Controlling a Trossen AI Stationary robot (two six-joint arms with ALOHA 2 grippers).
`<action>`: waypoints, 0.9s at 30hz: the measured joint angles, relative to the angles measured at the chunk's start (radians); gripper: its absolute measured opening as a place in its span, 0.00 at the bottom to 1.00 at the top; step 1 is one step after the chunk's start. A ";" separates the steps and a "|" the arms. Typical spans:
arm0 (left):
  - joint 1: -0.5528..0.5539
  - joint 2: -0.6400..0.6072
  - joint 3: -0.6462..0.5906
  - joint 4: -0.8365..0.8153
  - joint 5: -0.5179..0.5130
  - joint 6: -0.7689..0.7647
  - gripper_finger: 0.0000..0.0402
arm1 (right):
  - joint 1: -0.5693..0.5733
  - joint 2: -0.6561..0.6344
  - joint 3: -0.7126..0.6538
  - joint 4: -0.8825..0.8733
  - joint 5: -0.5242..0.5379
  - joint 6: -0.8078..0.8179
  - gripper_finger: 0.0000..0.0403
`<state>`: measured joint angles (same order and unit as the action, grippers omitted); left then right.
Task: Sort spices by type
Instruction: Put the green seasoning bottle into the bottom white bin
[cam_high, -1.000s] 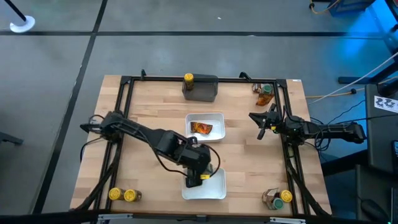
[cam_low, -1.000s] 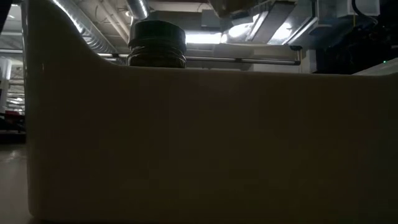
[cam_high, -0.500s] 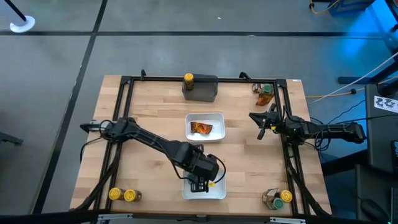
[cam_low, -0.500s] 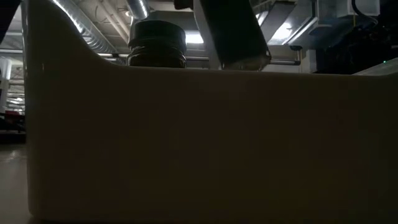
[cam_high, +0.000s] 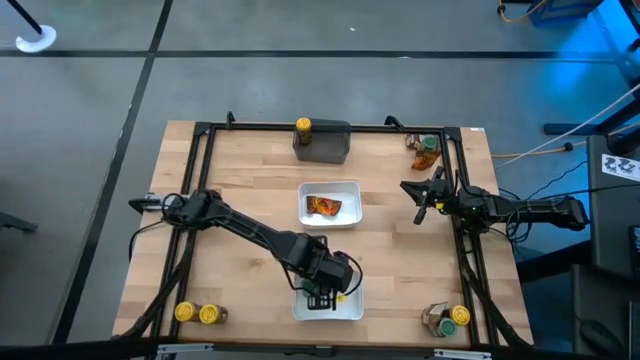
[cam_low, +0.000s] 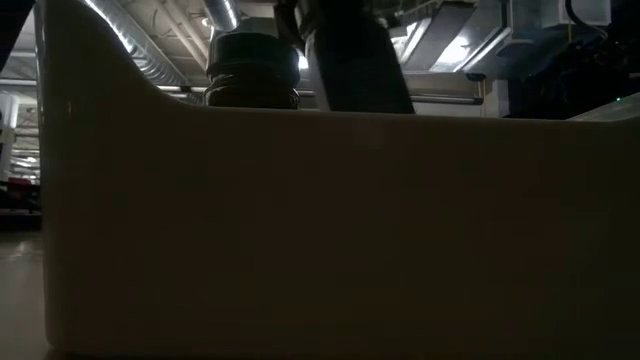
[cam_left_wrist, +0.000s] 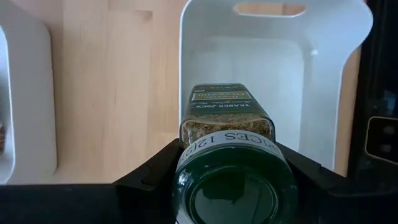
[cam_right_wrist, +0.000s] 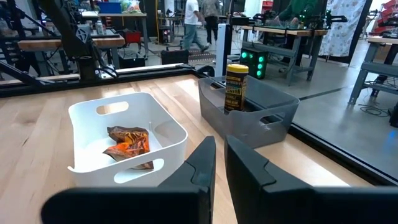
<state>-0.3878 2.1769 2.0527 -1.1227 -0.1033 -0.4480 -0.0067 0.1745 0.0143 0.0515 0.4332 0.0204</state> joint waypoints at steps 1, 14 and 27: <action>0.001 0.000 -0.008 0.017 0.009 0.000 0.45 | 0.000 0.000 0.000 0.000 0.000 0.000 0.09; 0.001 0.000 -0.103 0.058 0.058 -0.020 0.45 | 0.000 0.000 0.000 0.000 0.000 0.000 0.09; 0.009 0.000 -0.128 0.067 0.061 -0.024 0.45 | 0.000 0.000 0.000 0.000 0.000 0.000 0.09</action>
<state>-0.3785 2.1769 1.9247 -1.0561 -0.0428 -0.4717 -0.0068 0.1745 0.0143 0.0515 0.4332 0.0208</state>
